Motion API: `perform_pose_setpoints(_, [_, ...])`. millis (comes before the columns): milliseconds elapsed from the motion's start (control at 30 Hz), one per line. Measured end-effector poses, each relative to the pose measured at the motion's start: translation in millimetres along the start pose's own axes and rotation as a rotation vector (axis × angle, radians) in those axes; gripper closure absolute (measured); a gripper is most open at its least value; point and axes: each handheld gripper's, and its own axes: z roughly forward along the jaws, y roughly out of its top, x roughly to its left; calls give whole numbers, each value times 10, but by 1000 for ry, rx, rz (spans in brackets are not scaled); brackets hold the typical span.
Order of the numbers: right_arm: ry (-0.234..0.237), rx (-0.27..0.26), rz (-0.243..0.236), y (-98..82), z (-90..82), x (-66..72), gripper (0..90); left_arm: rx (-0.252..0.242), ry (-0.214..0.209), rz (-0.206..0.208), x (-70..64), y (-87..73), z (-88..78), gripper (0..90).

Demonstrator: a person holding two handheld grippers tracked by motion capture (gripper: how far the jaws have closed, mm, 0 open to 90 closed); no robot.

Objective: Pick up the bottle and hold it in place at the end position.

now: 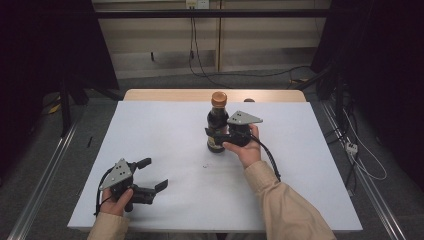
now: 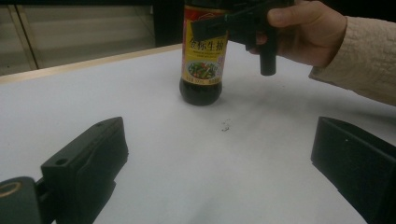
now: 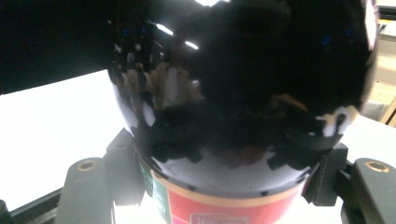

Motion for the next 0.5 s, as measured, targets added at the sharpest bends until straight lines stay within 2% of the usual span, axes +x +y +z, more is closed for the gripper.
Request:
perform_pose_setpoints(100, [2,7,-13,6,5,16,301,-17,-20,-3,1,10,19,35])
perform_pose_setpoints(200, [6,3,-6,0,6,1,300,-18,-10,0,3,38,52,44])
perform_pose_setpoints(500, [32,1,-11,-6,2,-29,301,-16,23,-27,-5,208,206,59])
